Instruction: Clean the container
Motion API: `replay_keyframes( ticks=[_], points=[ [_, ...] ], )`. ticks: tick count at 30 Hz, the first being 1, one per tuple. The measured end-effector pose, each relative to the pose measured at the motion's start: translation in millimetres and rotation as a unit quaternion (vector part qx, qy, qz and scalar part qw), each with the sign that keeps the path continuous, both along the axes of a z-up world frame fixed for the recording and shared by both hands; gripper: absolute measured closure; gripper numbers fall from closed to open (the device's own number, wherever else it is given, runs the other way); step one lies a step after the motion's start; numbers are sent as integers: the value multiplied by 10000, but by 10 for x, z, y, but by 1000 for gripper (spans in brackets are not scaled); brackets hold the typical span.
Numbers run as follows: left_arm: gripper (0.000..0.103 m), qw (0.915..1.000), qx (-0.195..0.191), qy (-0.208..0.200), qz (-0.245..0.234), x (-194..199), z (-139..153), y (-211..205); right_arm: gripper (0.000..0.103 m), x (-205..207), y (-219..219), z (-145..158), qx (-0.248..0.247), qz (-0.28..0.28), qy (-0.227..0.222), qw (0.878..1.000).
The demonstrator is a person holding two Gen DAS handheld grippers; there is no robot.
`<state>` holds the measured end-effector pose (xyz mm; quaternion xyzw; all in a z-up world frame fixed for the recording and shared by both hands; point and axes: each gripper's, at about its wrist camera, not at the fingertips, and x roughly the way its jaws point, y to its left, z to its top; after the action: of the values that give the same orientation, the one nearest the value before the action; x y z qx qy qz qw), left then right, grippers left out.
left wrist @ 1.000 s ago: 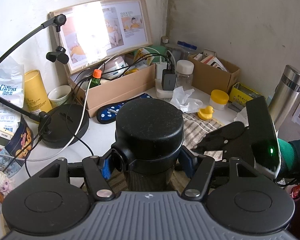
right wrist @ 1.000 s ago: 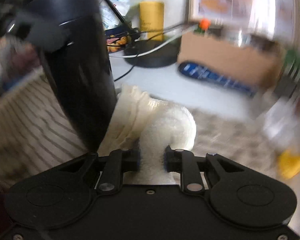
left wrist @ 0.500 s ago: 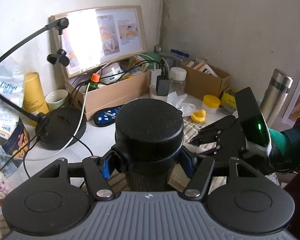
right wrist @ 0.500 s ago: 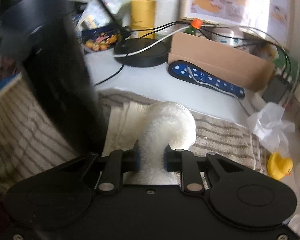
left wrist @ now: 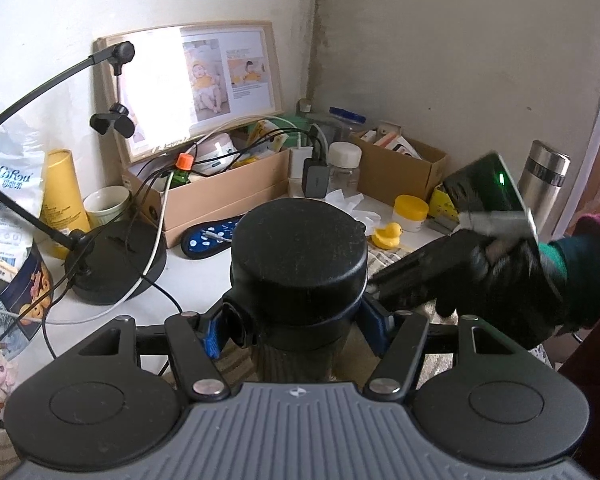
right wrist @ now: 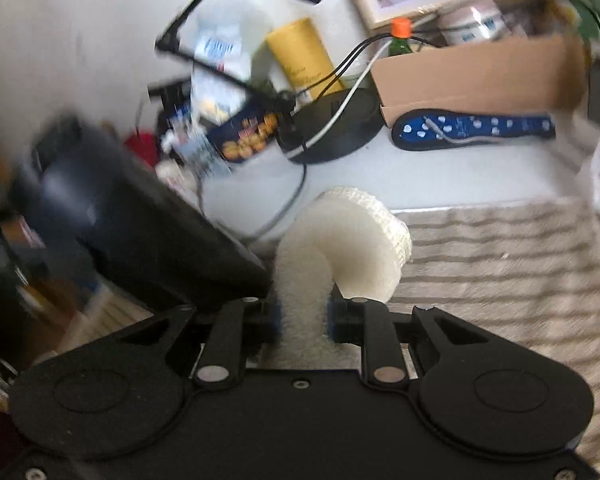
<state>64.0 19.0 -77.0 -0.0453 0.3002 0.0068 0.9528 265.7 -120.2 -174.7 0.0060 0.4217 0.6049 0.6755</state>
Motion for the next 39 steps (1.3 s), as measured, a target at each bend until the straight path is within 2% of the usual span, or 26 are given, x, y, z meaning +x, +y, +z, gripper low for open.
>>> replay_keyframes(
  ticks=[4, 9, 14, 20, 23, 25, 30, 33, 36, 39],
  points=[
    [39, 9999, 51, 15, -147, 40, 0, 13, 83, 126, -100, 33, 417, -140, 795, 9959],
    [39, 9988, 149, 82, -460, 102, 10, 42, 83, 257, -215, 68, 1010, -279, 1703, 9798],
    [39, 9929, 375, 224, -1109, 231, 42, 51, 83, 313, -372, 175, 1509, -322, 2126, 9649],
    [39, 9762, 597, 458, -2032, 481, 88, 94, 83, 344, -606, 241, 2080, -522, 2516, 9438],
    [39, 9726, 555, 564, -2184, 588, 90, 120, 83, 360, -674, 239, 2106, -712, 2488, 9427],
    [38, 9750, 607, 564, -2060, 618, 98, 98, 83, 365, -689, 208, 2046, -839, 2457, 9438],
    [35, 9872, 365, 689, -1389, 635, 122, 29, 83, 365, -694, 182, 1973, -923, 2413, 9457],
    [32, 9929, 281, 839, -790, 624, 110, -34, 83, 363, -693, 177, 1913, -874, 2336, 9493],
    [32, 9943, 27, 1062, -84, 598, 83, -68, 83, 374, -698, 181, 1889, -847, 2292, 9511],
    [32, 9927, -428, 1004, 522, 512, 109, -61, 83, 392, -691, 185, 1854, -849, 2267, 9524]
  ],
)
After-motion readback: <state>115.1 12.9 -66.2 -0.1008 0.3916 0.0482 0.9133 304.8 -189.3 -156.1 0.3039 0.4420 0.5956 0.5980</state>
